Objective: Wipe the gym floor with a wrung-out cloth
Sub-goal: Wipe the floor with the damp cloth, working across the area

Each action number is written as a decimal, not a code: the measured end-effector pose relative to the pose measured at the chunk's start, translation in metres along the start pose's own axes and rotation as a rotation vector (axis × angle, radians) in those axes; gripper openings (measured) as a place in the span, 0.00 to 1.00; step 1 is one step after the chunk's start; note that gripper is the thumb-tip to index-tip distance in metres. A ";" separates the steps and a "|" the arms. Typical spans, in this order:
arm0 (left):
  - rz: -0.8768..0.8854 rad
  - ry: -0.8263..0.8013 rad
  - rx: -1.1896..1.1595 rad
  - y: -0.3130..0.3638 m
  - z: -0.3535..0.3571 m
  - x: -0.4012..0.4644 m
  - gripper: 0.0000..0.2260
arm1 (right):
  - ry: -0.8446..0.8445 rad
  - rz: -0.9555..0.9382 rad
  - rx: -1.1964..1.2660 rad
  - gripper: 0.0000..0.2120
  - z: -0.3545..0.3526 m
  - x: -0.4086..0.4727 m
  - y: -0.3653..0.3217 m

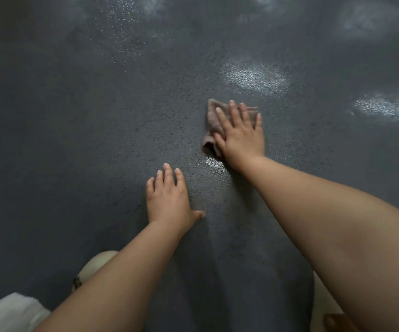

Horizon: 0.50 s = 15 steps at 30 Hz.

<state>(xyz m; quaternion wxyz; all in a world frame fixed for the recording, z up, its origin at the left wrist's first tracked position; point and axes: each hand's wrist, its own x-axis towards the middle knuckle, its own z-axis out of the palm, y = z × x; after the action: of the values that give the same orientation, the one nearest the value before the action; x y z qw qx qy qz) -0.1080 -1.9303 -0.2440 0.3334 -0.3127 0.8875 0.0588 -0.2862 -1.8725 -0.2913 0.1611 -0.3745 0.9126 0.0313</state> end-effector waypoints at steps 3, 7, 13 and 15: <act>0.010 -0.070 0.070 0.001 -0.004 0.001 0.54 | -0.013 0.144 0.031 0.28 0.002 -0.011 0.028; -0.009 -0.089 0.093 0.005 -0.005 0.001 0.54 | 0.007 0.319 0.098 0.29 0.008 -0.042 0.064; -0.024 -0.084 0.063 0.005 -0.003 0.003 0.54 | 0.080 0.654 0.224 0.29 0.026 -0.084 0.056; -0.028 -0.080 0.057 0.005 -0.003 0.003 0.54 | 0.055 0.680 0.248 0.30 0.028 -0.085 0.036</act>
<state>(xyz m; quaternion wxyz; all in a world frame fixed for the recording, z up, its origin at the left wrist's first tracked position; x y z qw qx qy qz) -0.1145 -1.9294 -0.2444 0.3784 -0.3127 0.8703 0.0414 -0.2471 -1.7847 -0.2932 0.1609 -0.0280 0.9858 -0.0381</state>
